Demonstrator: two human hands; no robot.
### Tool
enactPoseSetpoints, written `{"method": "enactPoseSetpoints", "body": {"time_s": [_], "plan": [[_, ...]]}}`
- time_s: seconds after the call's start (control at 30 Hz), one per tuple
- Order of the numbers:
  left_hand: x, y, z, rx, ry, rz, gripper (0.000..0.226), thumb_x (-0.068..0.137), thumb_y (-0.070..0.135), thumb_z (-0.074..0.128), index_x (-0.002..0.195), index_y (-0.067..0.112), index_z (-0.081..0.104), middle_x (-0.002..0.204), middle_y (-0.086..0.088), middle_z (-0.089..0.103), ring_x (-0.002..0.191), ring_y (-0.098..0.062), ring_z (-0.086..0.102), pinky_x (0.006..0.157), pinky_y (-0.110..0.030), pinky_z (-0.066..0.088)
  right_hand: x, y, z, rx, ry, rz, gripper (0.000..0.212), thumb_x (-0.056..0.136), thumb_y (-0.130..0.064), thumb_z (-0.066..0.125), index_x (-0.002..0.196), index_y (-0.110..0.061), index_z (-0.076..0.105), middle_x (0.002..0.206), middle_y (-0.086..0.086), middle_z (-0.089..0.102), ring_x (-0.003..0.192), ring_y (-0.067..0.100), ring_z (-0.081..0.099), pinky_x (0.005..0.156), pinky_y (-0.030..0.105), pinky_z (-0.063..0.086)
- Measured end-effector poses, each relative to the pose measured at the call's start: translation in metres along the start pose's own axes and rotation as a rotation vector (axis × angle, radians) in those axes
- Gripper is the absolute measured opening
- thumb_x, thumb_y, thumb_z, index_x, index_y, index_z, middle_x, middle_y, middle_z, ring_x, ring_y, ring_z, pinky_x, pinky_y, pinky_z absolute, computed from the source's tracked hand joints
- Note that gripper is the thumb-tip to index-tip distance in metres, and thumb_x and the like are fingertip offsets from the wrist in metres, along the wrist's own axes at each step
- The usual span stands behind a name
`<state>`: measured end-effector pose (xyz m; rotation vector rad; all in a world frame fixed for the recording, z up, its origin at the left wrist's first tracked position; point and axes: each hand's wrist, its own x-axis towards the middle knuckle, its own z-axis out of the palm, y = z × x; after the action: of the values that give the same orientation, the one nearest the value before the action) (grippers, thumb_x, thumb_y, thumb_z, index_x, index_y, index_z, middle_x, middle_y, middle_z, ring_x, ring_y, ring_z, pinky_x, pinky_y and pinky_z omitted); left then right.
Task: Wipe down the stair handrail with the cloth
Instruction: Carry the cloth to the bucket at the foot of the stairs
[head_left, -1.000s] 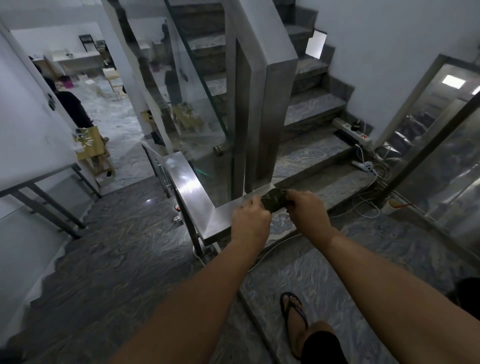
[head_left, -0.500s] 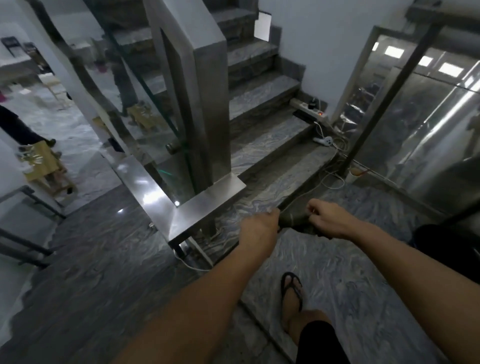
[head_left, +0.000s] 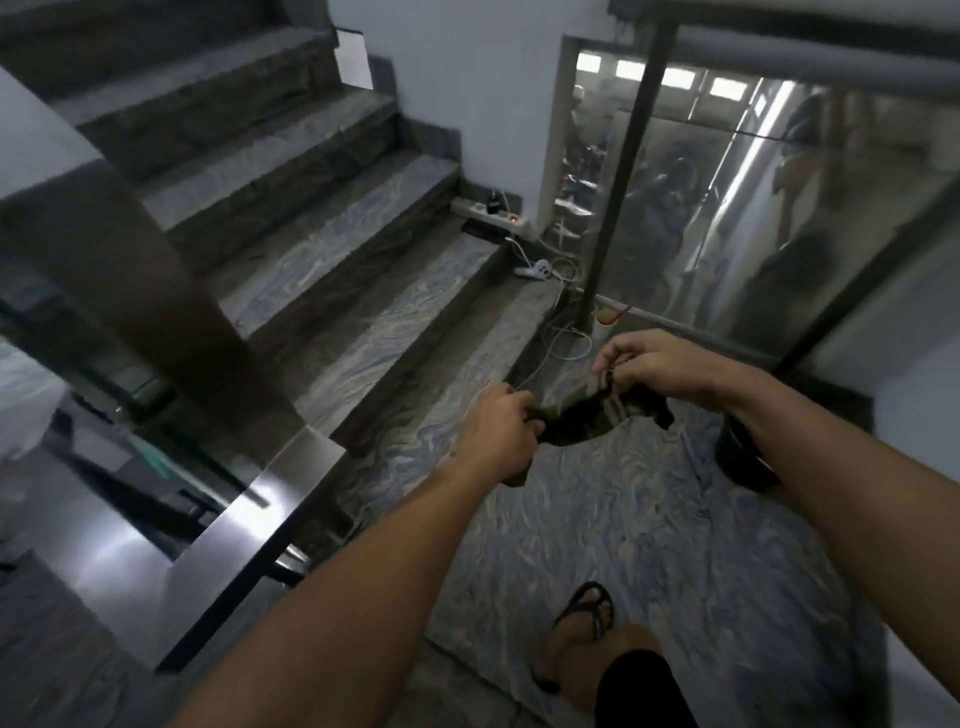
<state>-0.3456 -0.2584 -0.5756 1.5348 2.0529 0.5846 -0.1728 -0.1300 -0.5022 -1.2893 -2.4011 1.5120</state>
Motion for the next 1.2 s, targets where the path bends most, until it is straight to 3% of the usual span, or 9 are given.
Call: {"method": "enactPoseSetpoints", "body": {"time_s": [0.13, 0.2, 0.37, 0.47, 0.53, 0.67, 0.97, 1.07, 1.2], "plan": [[0.056, 0.026, 0.013, -0.294, -0.237, -0.031, 0.034, 0.079, 0.028, 0.069, 0.110, 0.023, 0.058, 0.116, -0.001, 0.056, 0.108, -0.016, 0.054, 0.092, -0.040, 0.050, 0.024, -0.003, -0.047, -0.058, 0.013, -0.009, 0.017, 0.081, -0.005, 0.061, 0.094, -0.009, 0.071, 0.092, 0.016, 0.069, 0.080, 0.027, 0.065, 0.070, 0.036, 0.053], [0.087, 0.041, 0.021, -0.331, -0.241, 0.009, 0.041, 0.075, 0.037, 0.073, 0.111, 0.023, 0.060, 0.113, 0.003, 0.060, 0.105, -0.011, 0.057, 0.087, -0.032, 0.051, 0.038, -0.001, -0.074, -0.076, -0.007, -0.014, 0.014, 0.080, -0.012, 0.066, 0.089, -0.015, 0.075, 0.094, 0.014, 0.072, 0.088, 0.029, 0.068, 0.079, 0.043, 0.056], [0.159, 0.095, 0.028, -0.429, -0.175, 0.042, 0.012, 0.084, 0.024, 0.065, 0.094, 0.019, 0.072, 0.087, 0.004, 0.071, 0.081, -0.006, 0.067, 0.070, -0.027, 0.055, 0.067, 0.010, -0.159, -0.081, 0.017, 0.015, 0.010, 0.077, -0.021, 0.074, 0.086, -0.018, 0.077, 0.087, 0.008, 0.074, 0.086, 0.026, 0.070, 0.080, 0.042, 0.057], [0.201, 0.126, 0.026, -0.407, -0.207, 0.023, 0.011, 0.086, 0.019, 0.061, 0.092, 0.020, 0.070, 0.089, 0.000, 0.071, 0.084, -0.012, 0.068, 0.080, -0.040, 0.058, 0.073, 0.018, -0.212, -0.110, 0.027, 0.048, 0.007, 0.080, -0.028, 0.075, 0.085, -0.023, 0.077, 0.072, -0.008, 0.073, 0.072, 0.016, 0.067, 0.065, 0.030, 0.054], [0.227, 0.145, 0.023, -0.354, -0.267, 0.018, 0.012, 0.086, 0.020, 0.059, 0.095, 0.022, 0.066, 0.095, -0.001, 0.069, 0.091, -0.017, 0.066, 0.084, -0.045, 0.056, 0.072, 0.023, -0.244, -0.143, 0.056, 0.053, 0.006, 0.084, -0.033, 0.072, 0.082, -0.028, 0.075, 0.066, -0.017, 0.069, 0.067, 0.005, 0.063, 0.065, 0.026, 0.049], [0.267, 0.184, 0.020, -0.294, -0.418, 0.076, 0.019, 0.085, 0.014, 0.059, 0.104, 0.019, 0.062, 0.106, -0.003, 0.067, 0.104, -0.020, 0.061, 0.094, -0.045, 0.051, 0.068, 0.035, -0.299, -0.135, 0.157, 0.081, 0.020, 0.088, -0.040, 0.065, 0.082, -0.022, 0.073, 0.063, -0.011, 0.064, 0.061, 0.003, 0.058, 0.064, 0.027, 0.044], [0.387, 0.239, 0.013, -0.206, -0.383, 0.143, 0.017, 0.092, 0.014, 0.051, 0.105, 0.014, 0.061, 0.104, -0.005, 0.062, 0.099, -0.022, 0.059, 0.088, -0.038, 0.050, 0.083, 0.083, -0.390, -0.185, 0.357, 0.209, 0.016, 0.080, -0.036, 0.075, 0.068, -0.035, 0.066, 0.070, -0.010, 0.065, 0.071, 0.010, 0.062, 0.065, 0.030, 0.045], [0.445, 0.249, 0.010, -0.123, -0.407, 0.254, 0.012, 0.091, 0.017, 0.054, 0.096, 0.012, 0.065, 0.095, -0.003, 0.063, 0.089, -0.018, 0.058, 0.077, -0.028, 0.043, 0.100, 0.109, -0.409, -0.249, 0.394, 0.295, 0.014, 0.076, -0.033, 0.080, 0.080, -0.033, 0.067, 0.084, -0.010, 0.066, 0.083, 0.014, 0.062, 0.074, 0.032, 0.048], [0.514, 0.264, 0.015, 0.024, -0.483, 0.416, 0.016, 0.086, 0.020, 0.062, 0.072, 0.027, 0.058, 0.078, 0.005, 0.058, 0.081, -0.017, 0.057, 0.074, -0.032, 0.044, 0.120, 0.141, -0.420, -0.306, 0.486, 0.446, 0.028, 0.077, -0.031, 0.080, 0.101, -0.022, 0.070, 0.092, -0.003, 0.062, 0.090, 0.019, 0.059, 0.082, 0.033, 0.048]]}}
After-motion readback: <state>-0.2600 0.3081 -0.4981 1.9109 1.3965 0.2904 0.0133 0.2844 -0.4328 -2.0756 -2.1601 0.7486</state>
